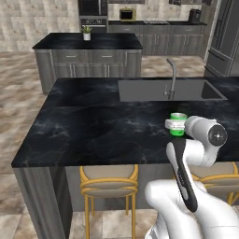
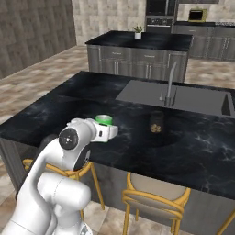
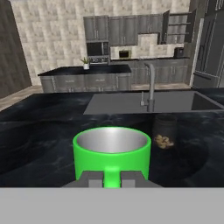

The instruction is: Open the cabinet directly in front. Then move the liquor and the mug to the dining counter with the jar on it.

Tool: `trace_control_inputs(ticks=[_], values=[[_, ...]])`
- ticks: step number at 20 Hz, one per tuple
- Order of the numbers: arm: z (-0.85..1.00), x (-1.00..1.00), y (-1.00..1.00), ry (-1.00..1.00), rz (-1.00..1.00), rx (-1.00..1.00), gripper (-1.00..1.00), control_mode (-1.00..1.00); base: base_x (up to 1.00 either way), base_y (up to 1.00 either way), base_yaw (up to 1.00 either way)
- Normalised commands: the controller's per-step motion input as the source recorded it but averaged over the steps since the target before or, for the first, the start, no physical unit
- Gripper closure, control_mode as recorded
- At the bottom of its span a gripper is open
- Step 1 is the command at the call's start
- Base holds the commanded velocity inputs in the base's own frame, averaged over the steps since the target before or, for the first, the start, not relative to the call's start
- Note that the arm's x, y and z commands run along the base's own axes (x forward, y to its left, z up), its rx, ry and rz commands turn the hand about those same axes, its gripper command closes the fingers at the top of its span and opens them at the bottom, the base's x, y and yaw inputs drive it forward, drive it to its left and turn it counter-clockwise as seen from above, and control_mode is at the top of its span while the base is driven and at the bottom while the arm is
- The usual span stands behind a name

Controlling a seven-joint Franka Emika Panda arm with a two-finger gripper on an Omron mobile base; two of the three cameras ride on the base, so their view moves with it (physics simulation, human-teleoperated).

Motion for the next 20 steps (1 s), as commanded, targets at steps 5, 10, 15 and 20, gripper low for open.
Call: trace_control_inputs(ticks=[5,10,15,20], values=[[-0.3,0.01,0.0,-0.06,0.0,-0.01,1.0,-1.0,0.0,0.0,0.0],[-0.28,0.14,0.0,-0.11,0.0,-0.01,1.0,-1.0,0.0,0.0,0.0],[-0.29,0.38,0.0,-0.11,0.0,-0.01,1.0,-1.0,0.0,0.0,0.0],[-0.19,0.49,0.0,-0.03,-0.01,0.0,1.0,-1.0,0.0,0.0,0.0]])
